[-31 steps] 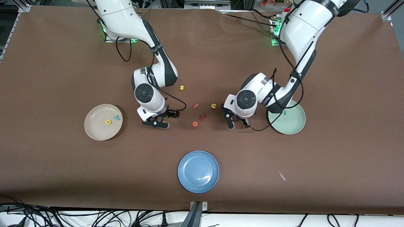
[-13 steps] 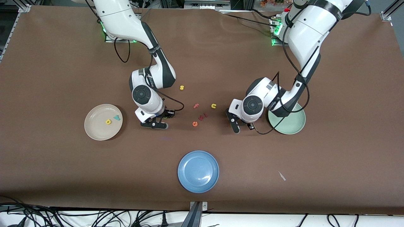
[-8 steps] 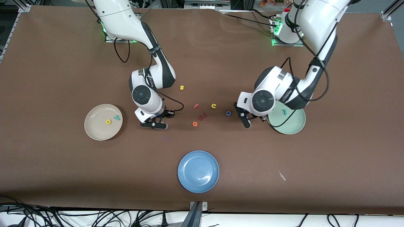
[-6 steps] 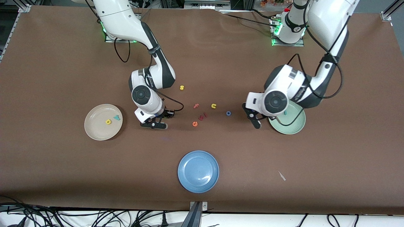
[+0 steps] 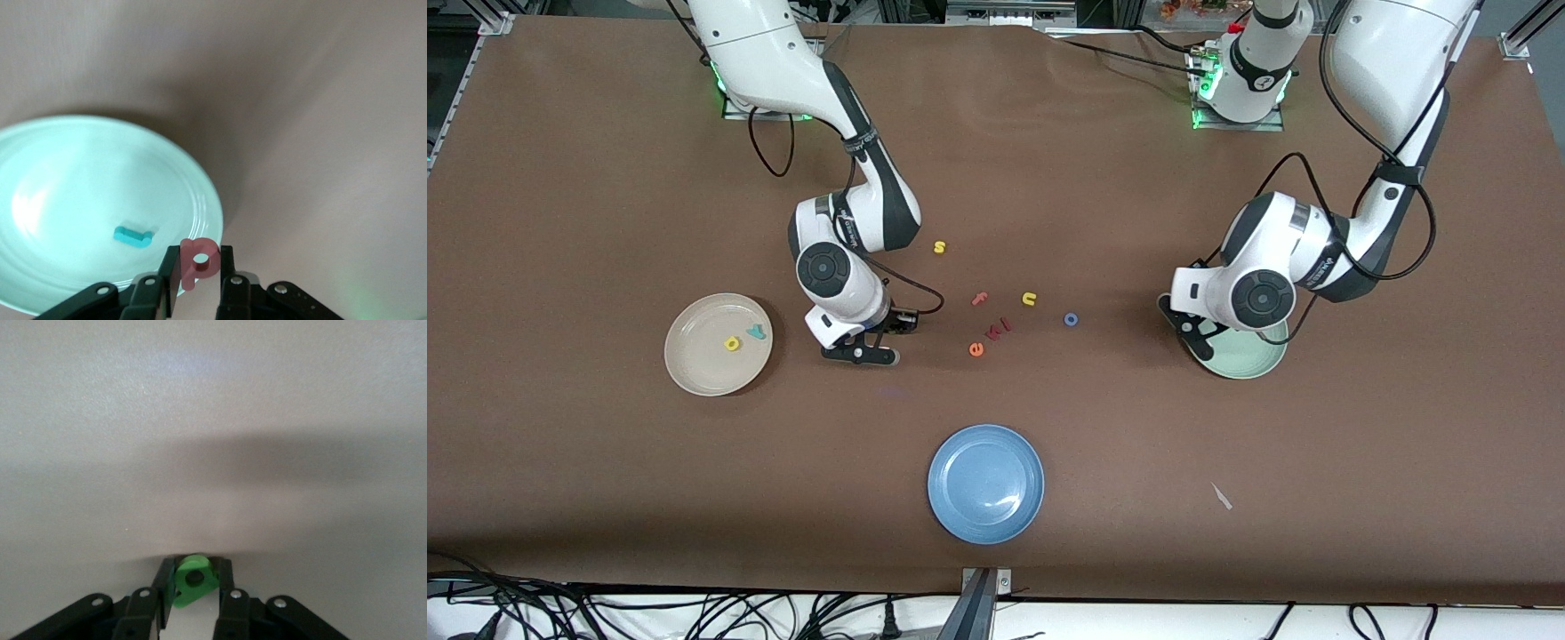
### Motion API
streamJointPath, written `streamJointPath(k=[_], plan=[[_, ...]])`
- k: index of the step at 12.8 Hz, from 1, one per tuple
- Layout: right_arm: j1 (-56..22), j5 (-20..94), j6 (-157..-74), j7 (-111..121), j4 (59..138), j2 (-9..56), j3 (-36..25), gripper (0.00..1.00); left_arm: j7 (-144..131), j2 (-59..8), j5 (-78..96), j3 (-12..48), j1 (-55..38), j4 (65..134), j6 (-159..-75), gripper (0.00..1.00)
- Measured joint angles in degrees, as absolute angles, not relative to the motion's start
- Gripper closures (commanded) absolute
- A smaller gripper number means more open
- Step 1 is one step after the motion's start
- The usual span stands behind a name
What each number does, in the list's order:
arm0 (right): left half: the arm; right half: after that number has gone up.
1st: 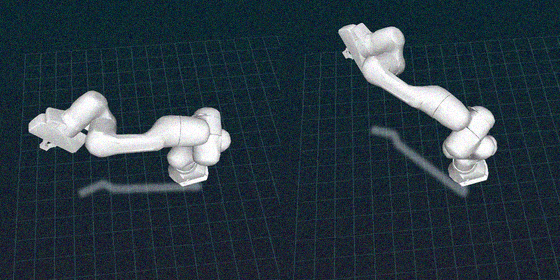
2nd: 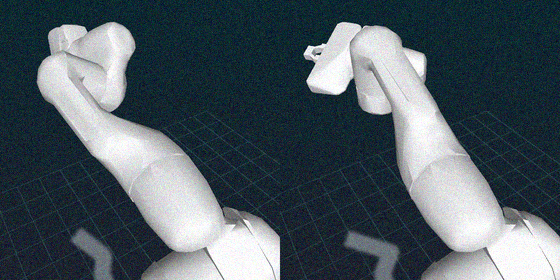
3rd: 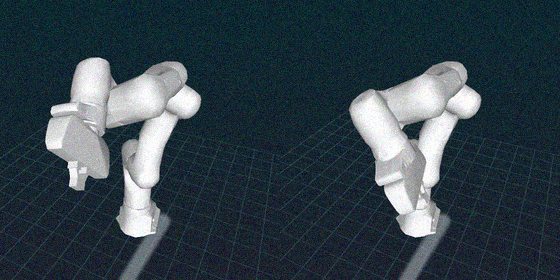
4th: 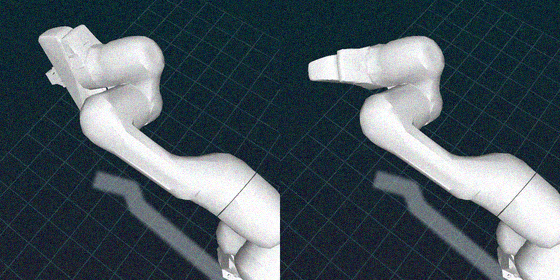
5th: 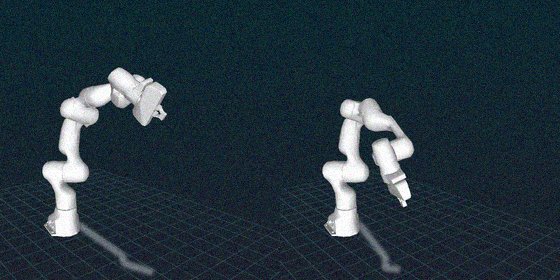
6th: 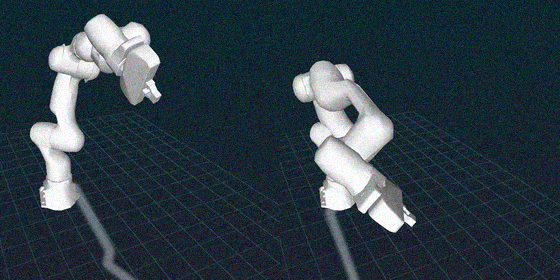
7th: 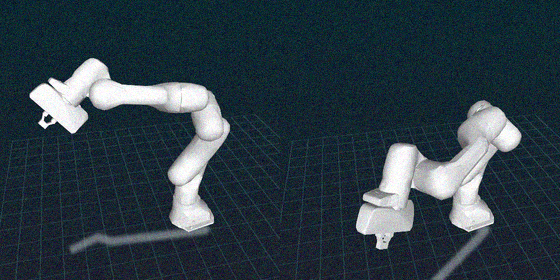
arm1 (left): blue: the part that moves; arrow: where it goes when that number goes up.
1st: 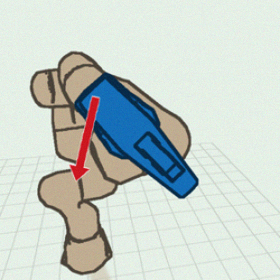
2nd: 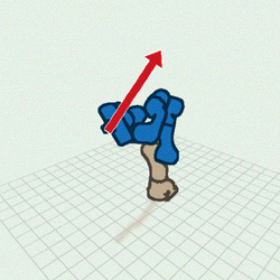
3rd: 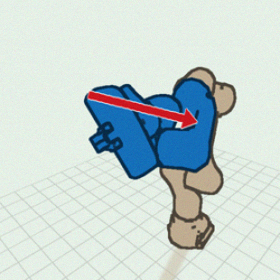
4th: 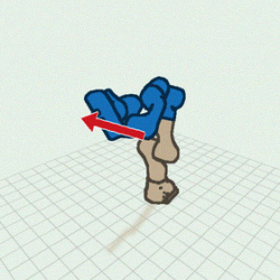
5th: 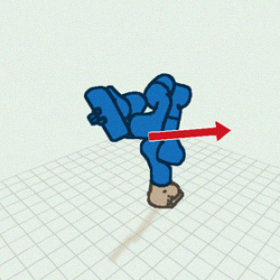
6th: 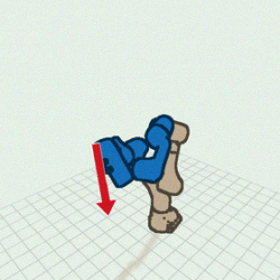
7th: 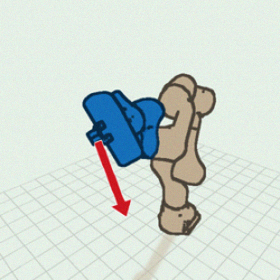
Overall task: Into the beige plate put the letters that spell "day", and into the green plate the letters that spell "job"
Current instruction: 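Place the green a on the white plate while the left gripper places the p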
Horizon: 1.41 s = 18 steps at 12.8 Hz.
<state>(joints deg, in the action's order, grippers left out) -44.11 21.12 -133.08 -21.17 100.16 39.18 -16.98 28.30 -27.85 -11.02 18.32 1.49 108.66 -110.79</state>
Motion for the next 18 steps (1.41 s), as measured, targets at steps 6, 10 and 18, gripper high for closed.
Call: streamJointPath(k=[6, 10, 18], plan=[[-42.8, 21.1, -121.7, -6.8, 97.4, 37.2, -25.9, 0.96, 28.3, -27.0, -11.0, 18.7, 4.0, 115.3, -115.5, 1.00], [-42.1, 21.1, -120.7, 3.5, 100.7, 36.1, -33.2, 0.96, 28.3, -26.9, -11.0, 19.1, 2.2, 115.4, -117.7, 1.00], [-34.4, 21.1, -118.1, 16.4, 103.0, 37.0, -40.6, 0.00, 28.4, -28.7, -12.2, 18.7, 2.2, 115.4, -120.9, 1.00]])
